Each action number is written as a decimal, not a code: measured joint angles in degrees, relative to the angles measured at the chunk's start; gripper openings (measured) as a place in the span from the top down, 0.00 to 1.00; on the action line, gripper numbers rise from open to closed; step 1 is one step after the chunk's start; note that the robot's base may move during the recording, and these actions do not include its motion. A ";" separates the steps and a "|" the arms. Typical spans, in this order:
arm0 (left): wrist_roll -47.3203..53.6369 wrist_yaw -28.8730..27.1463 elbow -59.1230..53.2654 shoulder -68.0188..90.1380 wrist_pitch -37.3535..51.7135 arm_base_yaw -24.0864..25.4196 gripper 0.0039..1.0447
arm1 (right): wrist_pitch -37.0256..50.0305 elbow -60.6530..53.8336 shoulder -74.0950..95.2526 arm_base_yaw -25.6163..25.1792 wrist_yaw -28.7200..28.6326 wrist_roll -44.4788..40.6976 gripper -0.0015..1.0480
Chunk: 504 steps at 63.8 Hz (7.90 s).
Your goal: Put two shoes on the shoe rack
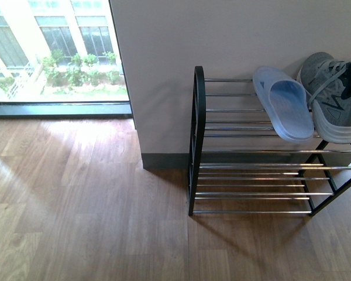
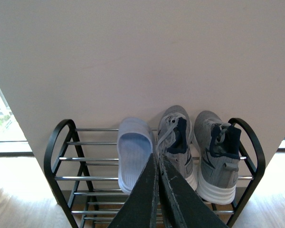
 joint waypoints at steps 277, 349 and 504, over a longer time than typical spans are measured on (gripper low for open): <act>-18.67 29.99 99.82 118.20 -16.33 -12.50 0.85 | -53.13 -0.07 -55.10 -0.02 0.31 -0.02 0.09; -22.56 0.61 18.97 26.82 9.51 -5.68 0.13 | -53.13 -0.07 -55.10 -0.02 0.28 -0.02 0.09; -4.13 28.63 -26.45 -36.79 13.18 11.17 0.99 | -53.13 -0.07 -55.17 -0.02 0.20 -0.02 0.09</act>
